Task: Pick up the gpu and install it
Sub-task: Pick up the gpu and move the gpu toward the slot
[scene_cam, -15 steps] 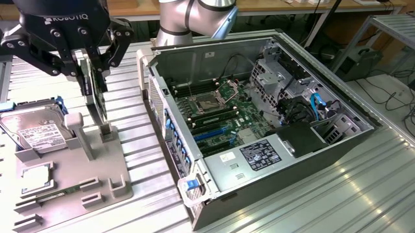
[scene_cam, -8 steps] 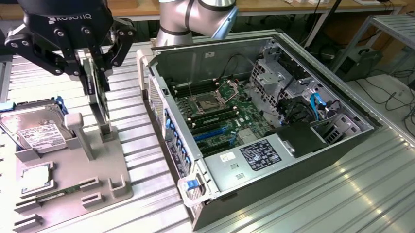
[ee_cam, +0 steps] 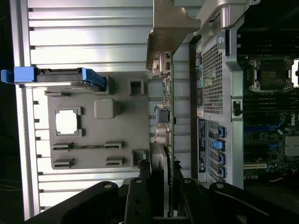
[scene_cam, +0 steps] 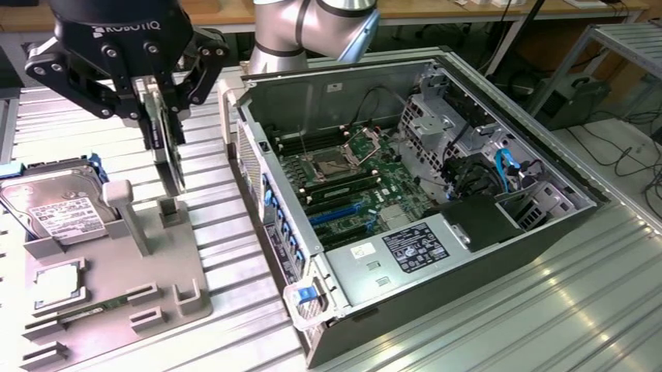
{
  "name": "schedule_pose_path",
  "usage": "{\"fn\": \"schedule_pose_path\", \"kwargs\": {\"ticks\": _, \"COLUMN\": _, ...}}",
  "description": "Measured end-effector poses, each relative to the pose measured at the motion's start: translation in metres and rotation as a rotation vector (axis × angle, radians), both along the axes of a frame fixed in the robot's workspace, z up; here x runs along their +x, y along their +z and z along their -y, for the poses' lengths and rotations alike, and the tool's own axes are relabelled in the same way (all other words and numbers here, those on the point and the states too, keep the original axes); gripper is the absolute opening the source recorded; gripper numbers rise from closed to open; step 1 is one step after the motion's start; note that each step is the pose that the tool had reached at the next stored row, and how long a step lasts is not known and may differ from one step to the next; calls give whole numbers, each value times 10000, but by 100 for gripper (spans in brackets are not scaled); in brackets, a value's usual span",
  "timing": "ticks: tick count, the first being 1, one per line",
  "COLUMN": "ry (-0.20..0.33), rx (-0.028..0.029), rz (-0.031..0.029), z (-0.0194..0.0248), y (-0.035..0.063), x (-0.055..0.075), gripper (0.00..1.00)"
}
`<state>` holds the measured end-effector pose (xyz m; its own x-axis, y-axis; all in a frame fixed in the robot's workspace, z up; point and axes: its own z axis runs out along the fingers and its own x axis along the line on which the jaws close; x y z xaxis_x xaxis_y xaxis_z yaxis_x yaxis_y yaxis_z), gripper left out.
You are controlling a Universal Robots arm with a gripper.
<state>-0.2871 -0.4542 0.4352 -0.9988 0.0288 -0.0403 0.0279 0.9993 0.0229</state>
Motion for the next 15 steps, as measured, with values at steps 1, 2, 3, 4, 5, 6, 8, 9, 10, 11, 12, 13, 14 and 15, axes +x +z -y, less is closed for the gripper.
{"fn": "schedule_pose_path", "kwargs": {"ticks": 1, "ry": 0, "rx": 1, "rz": 1, "z": 0, "y": 0, "x": 13, "gripper": 28}}
{"fn": "schedule_pose_path", "kwargs": {"ticks": 2, "ry": 0, "rx": 1, "rz": 1, "z": 0, "y": 0, "x": 22, "gripper": 28}}
{"fn": "schedule_pose_path", "kwargs": {"ticks": 3, "ry": -1, "rx": 1, "rz": 0, "z": 0, "y": 0, "x": 32, "gripper": 28}}
{"fn": "schedule_pose_path", "kwargs": {"ticks": 4, "ry": 0, "rx": 0, "rz": 0, "z": 0, "y": 0, "x": 41, "gripper": 28}}
{"fn": "schedule_pose_path", "kwargs": {"ticks": 5, "ry": 0, "rx": 0, "rz": 0, "z": 0, "y": 0, "x": 50, "gripper": 28}}
{"fn": "schedule_pose_path", "kwargs": {"ticks": 6, "ry": 0, "rx": 1, "rz": 1, "z": 0, "y": 0, "x": 66, "gripper": 28}}
{"fn": "schedule_pose_path", "kwargs": {"ticks": 8, "ry": 0, "rx": 1, "rz": 0, "z": 0, "y": 0, "x": 101, "gripper": 28}}
{"fn": "schedule_pose_path", "kwargs": {"ticks": 9, "ry": 0, "rx": 1, "rz": 1, "z": 0, "y": 0, "x": 112, "gripper": 28}}
{"fn": "schedule_pose_path", "kwargs": {"ticks": 10, "ry": 0, "rx": 1, "rz": 1, "z": 0, "y": -1, "x": 124, "gripper": 28}}
{"fn": "schedule_pose_path", "kwargs": {"ticks": 11, "ry": 0, "rx": 1, "rz": 0, "z": 0, "y": 0, "x": 141, "gripper": 28}}
{"fn": "schedule_pose_path", "kwargs": {"ticks": 12, "ry": 0, "rx": 0, "rz": 0, "z": 0, "y": 0, "x": 156, "gripper": 28}}
{"fn": "schedule_pose_path", "kwargs": {"ticks": 13, "ry": 0, "rx": 0, "rz": 1, "z": 0, "y": 0, "x": 169, "gripper": 28}}
{"fn": "schedule_pose_path", "kwargs": {"ticks": 14, "ry": 0, "rx": 0, "rz": 1, "z": 0, "y": 0, "x": 181, "gripper": 28}}
{"fn": "schedule_pose_path", "kwargs": {"ticks": 15, "ry": 0, "rx": -1, "rz": 0, "z": 0, "y": 0, "x": 195, "gripper": 28}}
